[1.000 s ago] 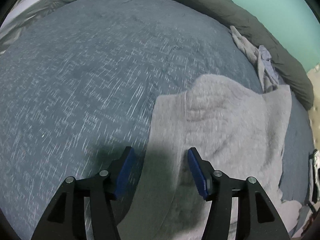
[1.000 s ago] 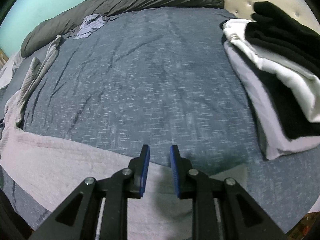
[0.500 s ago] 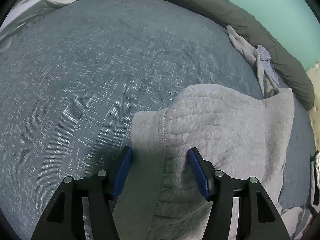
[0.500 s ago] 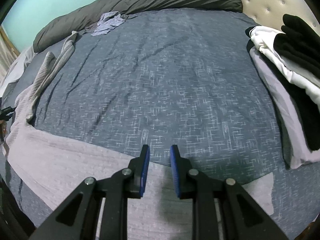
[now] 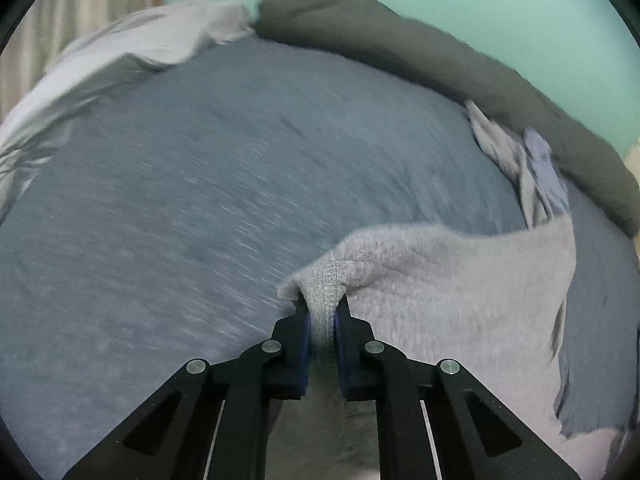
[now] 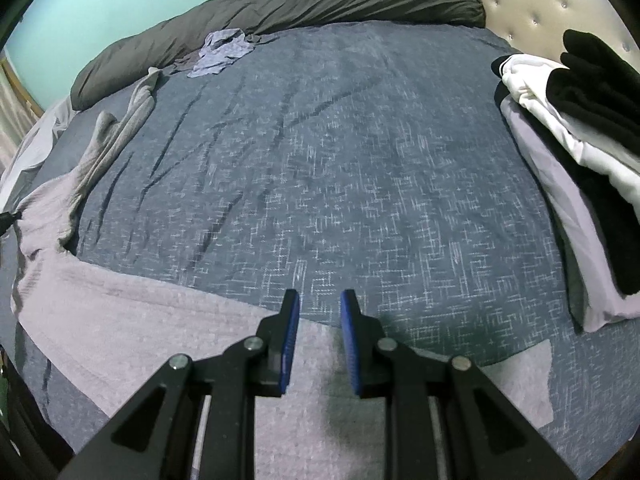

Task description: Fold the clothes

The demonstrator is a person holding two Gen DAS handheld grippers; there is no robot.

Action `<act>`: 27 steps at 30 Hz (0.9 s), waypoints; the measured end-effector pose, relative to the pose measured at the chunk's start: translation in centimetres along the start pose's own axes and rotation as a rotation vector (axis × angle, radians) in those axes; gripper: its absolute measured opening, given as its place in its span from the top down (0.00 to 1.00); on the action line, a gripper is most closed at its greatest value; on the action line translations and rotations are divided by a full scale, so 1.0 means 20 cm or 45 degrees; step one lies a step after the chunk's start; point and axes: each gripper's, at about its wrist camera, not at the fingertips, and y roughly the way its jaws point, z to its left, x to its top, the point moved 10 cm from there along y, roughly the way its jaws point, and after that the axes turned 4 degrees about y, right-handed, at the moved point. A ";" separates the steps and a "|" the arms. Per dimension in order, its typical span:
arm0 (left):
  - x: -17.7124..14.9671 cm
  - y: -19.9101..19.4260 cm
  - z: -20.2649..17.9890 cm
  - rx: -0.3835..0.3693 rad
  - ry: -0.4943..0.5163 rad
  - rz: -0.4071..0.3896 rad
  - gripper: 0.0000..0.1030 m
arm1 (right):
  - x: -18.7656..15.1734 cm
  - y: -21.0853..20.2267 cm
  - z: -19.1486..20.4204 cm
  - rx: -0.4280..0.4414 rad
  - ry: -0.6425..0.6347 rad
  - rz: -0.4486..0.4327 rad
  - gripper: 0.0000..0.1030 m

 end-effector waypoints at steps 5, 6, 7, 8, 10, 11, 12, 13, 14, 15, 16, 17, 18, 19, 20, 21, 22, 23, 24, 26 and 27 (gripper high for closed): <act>0.03 0.00 0.14 0.055 -0.015 0.022 0.89 | -0.01 -0.01 0.00 0.001 0.002 0.001 0.80; 0.02 0.03 0.14 0.053 -0.021 0.038 0.89 | -0.02 0.00 0.00 -0.001 0.004 0.006 0.80; 0.00 0.07 0.14 0.048 -0.032 0.067 0.88 | -0.02 0.00 0.00 -0.003 0.007 0.010 0.80; -0.03 0.13 0.13 0.033 -0.047 0.107 0.85 | -0.03 0.01 0.00 -0.004 0.008 0.014 0.80; -0.07 0.19 0.12 0.040 -0.053 0.150 0.79 | -0.03 0.00 0.02 -0.004 -0.006 0.018 0.80; -0.09 0.21 0.11 0.054 -0.052 0.162 0.72 | -0.03 0.00 0.02 -0.007 -0.015 0.022 0.80; -0.10 0.22 0.12 0.070 -0.049 0.166 0.69 | -0.02 0.01 0.03 -0.011 -0.024 0.026 0.80; -0.11 0.22 0.12 0.090 -0.044 0.161 0.62 | -0.02 0.01 0.04 -0.014 -0.031 0.029 0.80; -0.10 0.20 0.13 0.116 -0.038 0.147 0.56 | -0.01 0.01 0.04 -0.016 -0.034 0.031 0.80; -0.09 0.18 0.13 0.138 -0.037 0.125 0.53 | 0.00 0.02 0.05 -0.018 -0.038 0.032 0.80; -0.09 0.16 0.14 0.145 -0.043 0.108 0.48 | 0.01 0.02 0.05 -0.017 -0.038 0.034 0.80; -0.09 0.13 0.14 0.142 -0.051 0.086 0.48 | 0.03 0.04 0.07 -0.008 -0.031 0.036 0.80; -0.09 0.09 0.12 0.133 -0.052 0.062 0.48 | 0.04 0.05 0.08 0.001 -0.024 0.038 0.80; -0.10 0.05 0.10 0.132 -0.042 0.042 0.48 | 0.06 0.06 0.10 0.012 -0.017 0.042 0.80; -0.10 0.02 0.08 0.132 -0.030 0.021 0.48 | 0.09 0.08 0.14 0.026 -0.013 0.048 0.80; -0.10 -0.01 0.07 0.130 -0.022 0.001 0.47 | 0.11 0.10 0.17 0.038 -0.012 0.054 0.80; -0.10 -0.03 0.05 0.117 -0.018 -0.017 0.45 | 0.14 0.13 0.23 0.046 -0.018 0.062 0.80; -0.09 -0.05 0.02 0.095 -0.017 -0.032 0.44 | 0.17 0.15 0.28 0.057 -0.024 0.068 0.80; -0.10 -0.06 -0.01 0.073 -0.018 -0.046 0.44 | 0.20 0.18 0.34 0.070 -0.031 0.074 0.80; -0.12 -0.08 -0.09 0.029 -0.017 -0.059 0.44 | 0.27 0.22 0.47 0.095 -0.049 0.076 0.73; -0.14 -0.08 -0.13 0.010 -0.008 -0.060 0.44 | 0.31 0.25 0.55 0.107 -0.065 0.076 0.71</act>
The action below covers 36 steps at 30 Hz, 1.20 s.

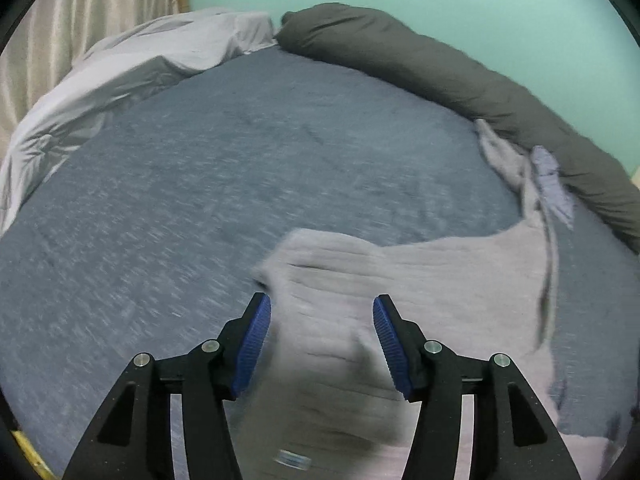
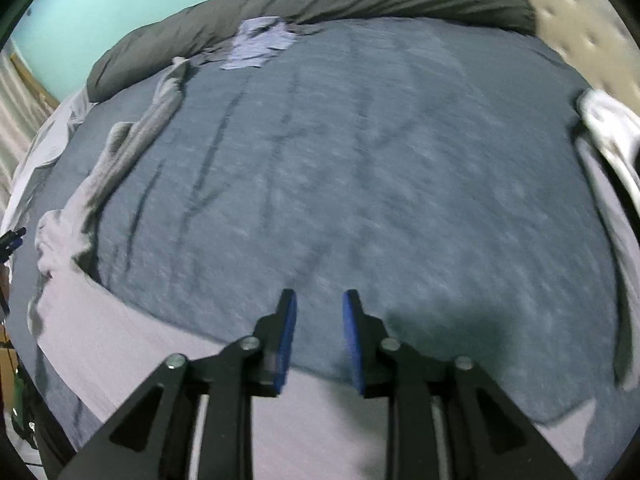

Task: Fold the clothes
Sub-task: 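Open both tools and release the sweater, then grasp the sweater sleeve with the right tool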

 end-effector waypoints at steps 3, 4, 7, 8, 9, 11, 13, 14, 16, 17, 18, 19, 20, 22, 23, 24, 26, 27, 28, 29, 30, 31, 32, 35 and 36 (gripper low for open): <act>-0.07 0.02 -0.17 -0.066 0.033 -0.002 0.44 | 0.12 0.09 0.22 0.041 -0.042 0.010 0.70; -0.09 0.02 -0.22 -0.094 0.033 0.000 0.44 | 0.16 0.12 0.29 0.056 -0.049 0.015 0.68; -0.19 0.06 -0.35 -0.174 0.009 0.019 0.43 | 0.26 0.22 0.49 0.092 -0.061 0.031 0.65; -0.22 0.07 -0.39 -0.187 0.004 0.025 0.43 | 0.29 0.25 0.55 0.101 -0.068 0.035 0.65; -0.24 0.08 -0.43 -0.196 -0.002 0.027 0.43 | 0.32 0.29 0.62 0.110 -0.077 0.039 0.65; -0.28 0.09 -0.50 -0.218 -0.008 0.033 0.43 | 0.37 0.35 0.74 0.122 -0.105 0.045 0.60; -0.31 0.10 -0.57 -0.249 0.014 0.037 0.42 | 0.42 0.41 0.84 0.122 -0.137 0.050 0.58; -0.33 0.11 -0.60 -0.258 0.031 0.035 0.42 | 0.44 0.43 0.88 0.125 -0.145 0.053 0.57; -0.34 0.12 -0.64 -0.266 0.055 0.032 0.42 | 0.48 0.48 0.95 0.137 -0.153 0.050 0.57; -0.35 0.13 -0.65 -0.267 0.062 0.033 0.42 | 0.50 0.50 0.98 0.143 -0.157 0.049 0.54; -0.35 0.14 -0.66 -0.269 0.064 0.036 0.41 | 0.52 0.52 1.02 0.149 -0.161 0.048 0.52; -0.35 0.15 -0.67 -0.273 0.063 0.041 0.41 | 0.54 0.54 1.05 0.155 -0.165 0.046 0.47; -0.35 0.16 -0.68 -0.282 0.069 0.044 0.41 | 0.56 0.57 1.08 0.160 -0.166 0.045 0.44; -0.36 0.16 -0.69 -0.288 0.091 0.043 0.40 | 0.61 0.63 1.15 0.169 -0.157 0.044 0.44; -0.37 0.16 -0.69 -0.285 0.100 0.043 0.40 | 0.63 0.66 1.19 0.167 -0.160 0.045 0.44; -0.37 0.16 -0.69 -0.286 0.104 0.042 0.40 | 0.65 0.69 1.23 0.165 -0.163 0.047 0.44; -0.37 0.17 -0.69 -0.289 0.110 0.041 0.39 | 0.70 0.74 1.30 0.162 -0.176 0.047 0.43; -0.38 0.17 -0.69 -0.294 0.112 0.044 0.39 | 0.73 0.77 1.35 0.165 -0.184 0.043 0.42; -0.38 0.17 -0.69 -0.299 0.111 0.044 0.38 | 0.76 0.79 1.40 0.169 -0.190 0.039 0.42; -0.38 0.17 -0.69 -0.303 0.110 0.044 0.37 | 0.79 0.82 1.44 0.176 -0.187 0.036 0.41; -0.38 0.17 -0.69 -0.308 0.108 0.044 0.36 | 0.82 0.85 1.49 0.184 -0.183 0.033 0.41; -0.39 0.18 -0.69 -0.315 0.106 0.046 0.35 | 0.84 0.87 1.52 0.185 -0.183 0.031 0.41; -0.39 0.18 -0.69 -0.322 0.106 0.047 0.34 | 0.86 0.89 1.56 0.186 -0.183 0.029 0.41; -0.40 0.19 -0.70 -0.327 0.114 0.054 0.34 | 0.93 0.96 1.66 0.179 -0.203 0.036 0.41; -0.40 0.19 -0.69 -0.330 0.111 0.053 0.34 | 0.96 0.99 1.69 0.169 -0.213 0.037 0.41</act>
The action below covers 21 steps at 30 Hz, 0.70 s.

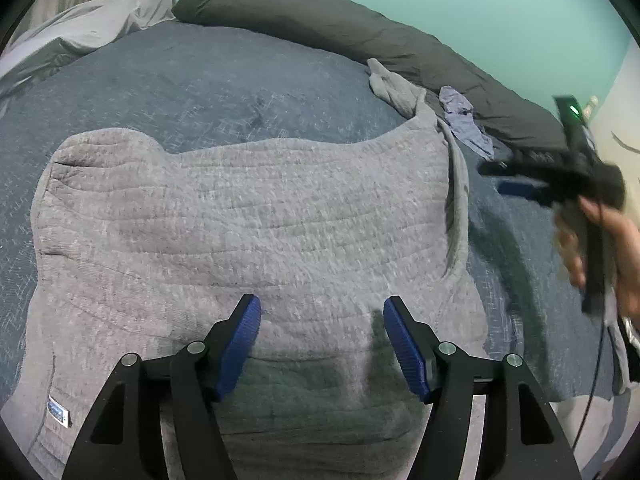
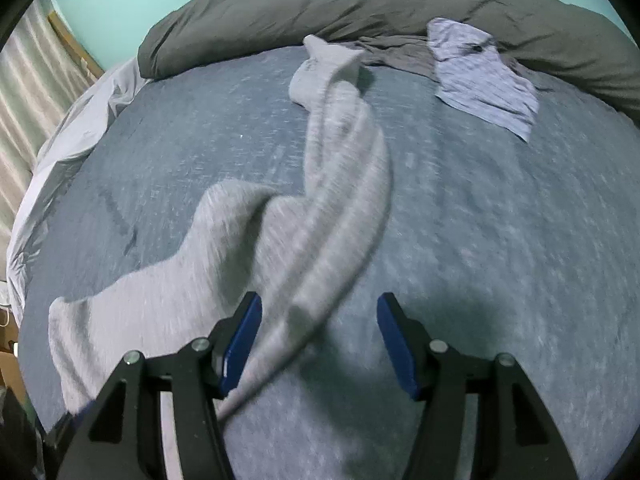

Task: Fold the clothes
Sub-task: 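Grasp the sweater sleeve with the right tool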

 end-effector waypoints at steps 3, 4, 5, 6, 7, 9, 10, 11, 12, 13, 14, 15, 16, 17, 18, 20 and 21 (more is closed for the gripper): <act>-0.01 0.02 0.01 0.001 -0.006 0.007 0.34 | 0.04 0.08 0.01 -0.066 -0.024 0.007 0.41; -0.01 0.03 0.01 0.001 -0.008 0.012 0.33 | 0.04 0.11 0.01 -0.076 -0.023 0.018 0.43; -0.02 0.04 0.01 0.002 -0.010 0.016 0.33 | 0.04 0.13 0.00 -0.085 -0.023 0.029 0.52; -0.02 0.04 0.01 0.003 -0.009 0.019 0.33 | 0.03 0.16 0.00 -0.095 -0.024 0.038 0.59; -0.02 0.04 0.00 0.003 -0.007 0.018 0.33 | 0.02 0.17 -0.01 -0.104 -0.033 0.043 0.68; -0.02 0.04 0.00 0.000 -0.006 0.015 0.33 | 0.00 0.18 0.00 -0.108 -0.058 0.038 0.83; -0.02 0.04 0.00 -0.001 -0.008 0.016 0.33 | 0.00 0.17 0.00 -0.106 -0.072 0.031 0.90; -0.02 0.04 0.00 -0.001 -0.007 0.016 0.33 | -0.01 0.16 0.00 -0.101 -0.080 0.019 0.93; -0.02 0.04 0.00 0.001 -0.005 0.017 0.33 | -0.01 0.12 -0.02 -0.090 -0.069 -0.008 0.93; -0.02 0.04 0.00 0.003 -0.003 0.017 0.33 | -0.01 0.09 -0.03 -0.079 -0.059 -0.034 0.94; -0.02 0.03 0.00 0.003 -0.003 0.015 0.33 | -0.01 0.06 -0.04 -0.067 -0.048 -0.057 0.94; -0.02 0.03 0.00 0.004 -0.002 0.014 0.33 | -0.02 0.01 -0.05 -0.050 -0.039 -0.081 0.94; -0.02 0.03 0.00 0.005 0.000 0.012 0.33 | -0.03 -0.04 -0.07 -0.032 -0.030 -0.100 0.94; -0.02 0.02 0.00 0.005 0.000 0.010 0.33 | -0.06 -0.09 -0.08 -0.014 -0.023 -0.115 0.94; -0.01 0.02 0.01 0.004 -0.003 0.008 0.33 | -0.10 -0.14 -0.10 0.004 -0.019 -0.119 0.94; -0.01 0.02 0.01 0.006 -0.007 0.006 0.33 | -0.18 -0.23 -0.14 0.040 -0.013 -0.123 0.94; -0.01 0.02 0.01 0.007 -0.009 0.005 0.33 | -0.25 -0.27 -0.16 0.056 -0.014 -0.115 0.94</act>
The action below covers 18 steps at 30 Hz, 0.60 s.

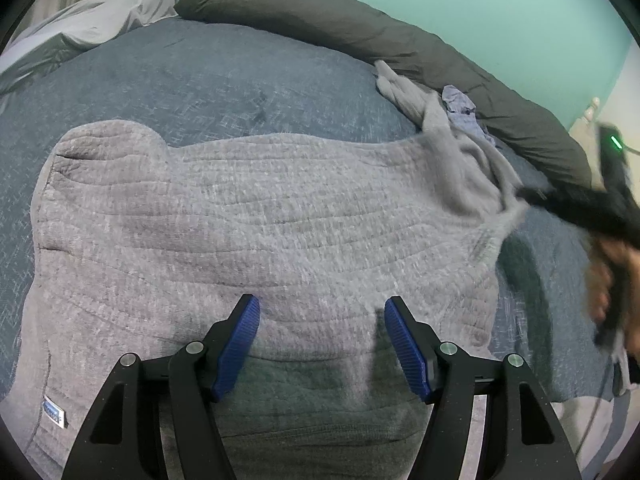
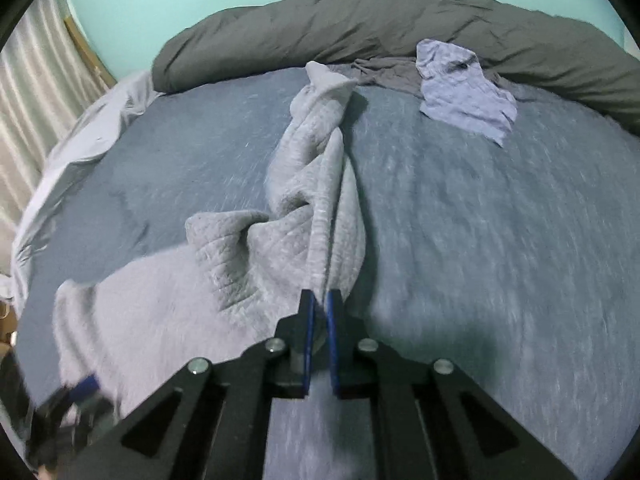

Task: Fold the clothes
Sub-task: 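Grasp the sweater sleeve with the right tool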

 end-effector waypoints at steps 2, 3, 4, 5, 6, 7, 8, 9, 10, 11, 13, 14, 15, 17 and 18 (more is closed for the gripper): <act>0.00 0.00 0.00 0.002 0.001 -0.002 0.33 | -0.12 -0.07 -0.03 0.009 -0.007 0.024 0.94; 0.00 0.00 0.00 0.001 0.002 -0.001 0.33 | -0.20 -0.08 -0.04 0.014 -0.005 0.057 0.94; 0.00 -0.01 0.00 0.001 0.003 -0.002 0.33 | -0.28 -0.09 -0.05 0.022 -0.007 0.089 0.94; 0.00 -0.01 0.00 0.000 0.005 -0.004 0.33 | -0.35 -0.09 -0.04 0.037 -0.018 0.122 0.94; 0.00 -0.01 0.00 0.001 0.007 -0.006 0.33 | -0.42 -0.10 -0.04 0.052 -0.031 0.153 0.94; 0.00 -0.01 0.00 0.001 0.009 -0.007 0.33 | -0.48 -0.10 -0.02 0.068 -0.048 0.182 0.94; 0.00 -0.01 0.00 0.001 0.012 -0.008 0.33 | -0.53 -0.10 0.00 0.085 -0.064 0.206 0.94; 0.00 -0.01 -0.01 0.000 0.014 -0.006 0.33 | -0.55 -0.10 0.01 0.100 -0.075 0.211 0.94; 0.00 -0.01 -0.01 0.000 0.016 -0.004 0.33 | -0.53 -0.10 0.01 0.101 -0.070 0.203 0.92; 0.00 -0.01 -0.01 0.001 0.018 -0.004 0.33 | -0.52 -0.11 0.01 0.102 -0.066 0.195 0.92; -0.01 -0.01 -0.01 0.001 0.022 -0.004 0.33 | -0.43 -0.12 -0.02 0.098 -0.019 0.139 0.90; -0.01 -0.01 -0.02 0.000 0.022 -0.005 0.33 | -0.37 -0.12 -0.04 0.082 0.002 0.110 0.84; -0.01 -0.01 -0.02 0.000 0.022 -0.005 0.33 | -0.31 -0.13 -0.07 0.065 0.023 0.082 0.76; -0.01 -0.01 -0.02 -0.003 0.024 -0.004 0.33 | -0.20 -0.10 -0.10 0.043 0.053 0.046 0.57; -0.01 -0.01 -0.02 -0.005 0.026 -0.003 0.33 | -0.15 -0.08 -0.11 0.035 0.062 0.036 0.57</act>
